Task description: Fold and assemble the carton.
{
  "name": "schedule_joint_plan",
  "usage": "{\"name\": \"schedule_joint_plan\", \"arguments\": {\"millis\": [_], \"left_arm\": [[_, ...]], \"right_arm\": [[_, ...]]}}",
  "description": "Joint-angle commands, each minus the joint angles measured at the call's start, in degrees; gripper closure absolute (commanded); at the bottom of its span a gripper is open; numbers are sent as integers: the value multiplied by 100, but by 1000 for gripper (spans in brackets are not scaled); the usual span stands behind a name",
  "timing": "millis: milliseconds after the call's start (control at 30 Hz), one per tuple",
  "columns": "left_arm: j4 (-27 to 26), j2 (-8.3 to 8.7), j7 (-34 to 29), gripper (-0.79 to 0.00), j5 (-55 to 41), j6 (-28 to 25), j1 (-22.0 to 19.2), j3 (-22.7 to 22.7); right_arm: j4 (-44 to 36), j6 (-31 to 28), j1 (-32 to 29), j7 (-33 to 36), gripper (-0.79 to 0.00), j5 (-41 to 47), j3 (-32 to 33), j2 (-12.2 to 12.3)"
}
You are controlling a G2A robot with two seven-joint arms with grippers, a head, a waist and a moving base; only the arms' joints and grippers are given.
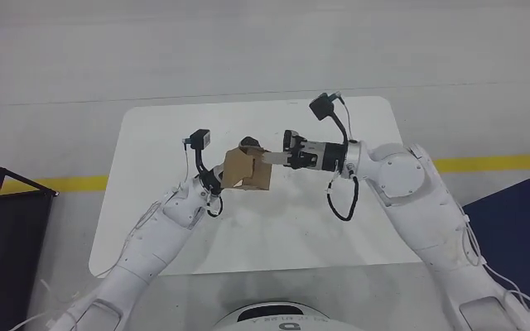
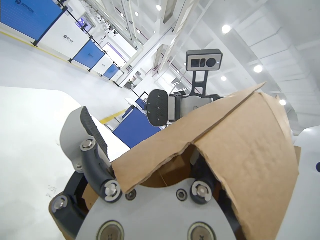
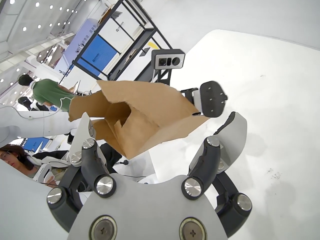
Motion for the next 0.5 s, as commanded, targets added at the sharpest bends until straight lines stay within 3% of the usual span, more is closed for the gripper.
{"name": "schedule_joint_plan", "arguments": {"millis": [0, 467], "left_arm": [[2, -1, -53, -785, -20, 0, 18, -26], [38, -58, -269, -785, -6, 0, 28, -101]], "right_arm": [[193, -80, 48, -78, -785, 158, 66, -3], [733, 81, 696, 274, -785, 51, -499, -103]]}}
